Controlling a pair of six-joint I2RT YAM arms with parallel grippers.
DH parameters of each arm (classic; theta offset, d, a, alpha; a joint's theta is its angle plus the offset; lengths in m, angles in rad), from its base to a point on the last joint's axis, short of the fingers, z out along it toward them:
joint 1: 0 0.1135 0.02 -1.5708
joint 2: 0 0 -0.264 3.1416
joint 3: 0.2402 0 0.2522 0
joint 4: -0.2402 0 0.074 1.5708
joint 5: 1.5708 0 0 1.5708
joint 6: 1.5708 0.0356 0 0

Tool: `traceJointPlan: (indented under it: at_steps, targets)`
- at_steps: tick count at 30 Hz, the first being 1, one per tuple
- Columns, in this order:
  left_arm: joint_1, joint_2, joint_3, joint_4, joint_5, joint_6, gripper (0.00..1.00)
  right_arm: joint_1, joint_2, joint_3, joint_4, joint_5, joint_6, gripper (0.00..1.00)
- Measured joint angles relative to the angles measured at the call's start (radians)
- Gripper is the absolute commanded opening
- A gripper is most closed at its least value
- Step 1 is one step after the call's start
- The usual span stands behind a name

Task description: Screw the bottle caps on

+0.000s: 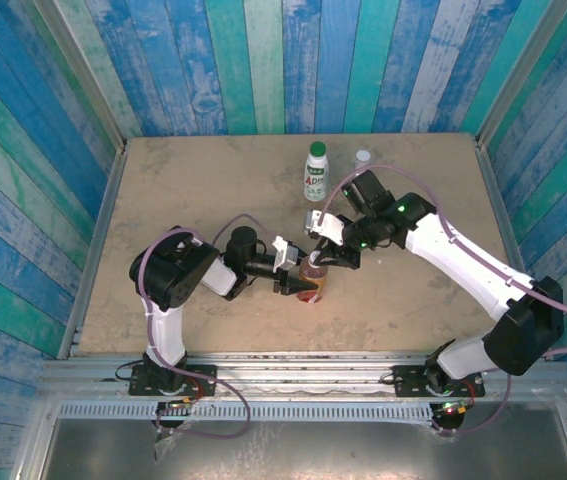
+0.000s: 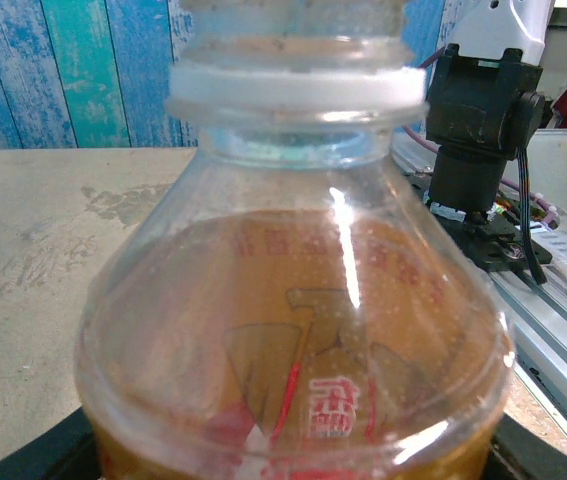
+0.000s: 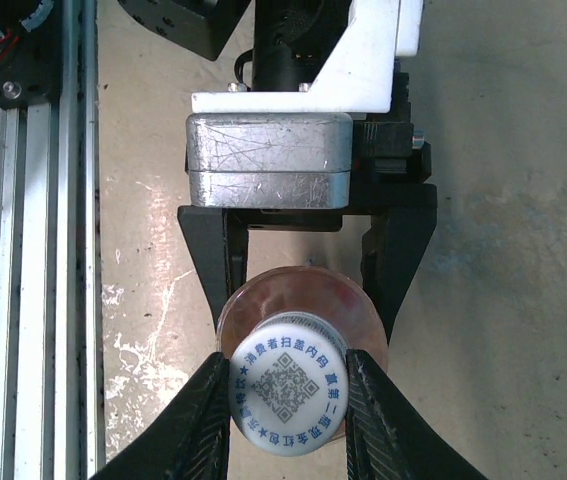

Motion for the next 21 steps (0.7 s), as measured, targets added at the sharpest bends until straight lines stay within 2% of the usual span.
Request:
traceJointPlan:
  at_steps: [4,16,21]
  targets:
    - [0.000,0.000,0.000,0.000,0.000,-0.001,0.54,0.000,-0.003,-0.014,0.026,-0.004,0.085,0.32]
    - [0.001,0.000,-0.001,-0.001,0.001,-0.003,0.54,0.000,-0.006,-0.032,0.061,-0.001,0.263,0.31]
    - [0.001,0.000,0.000,-0.001,0.000,-0.007,0.54,0.003,-0.006,-0.040,0.051,0.011,0.290,0.39]
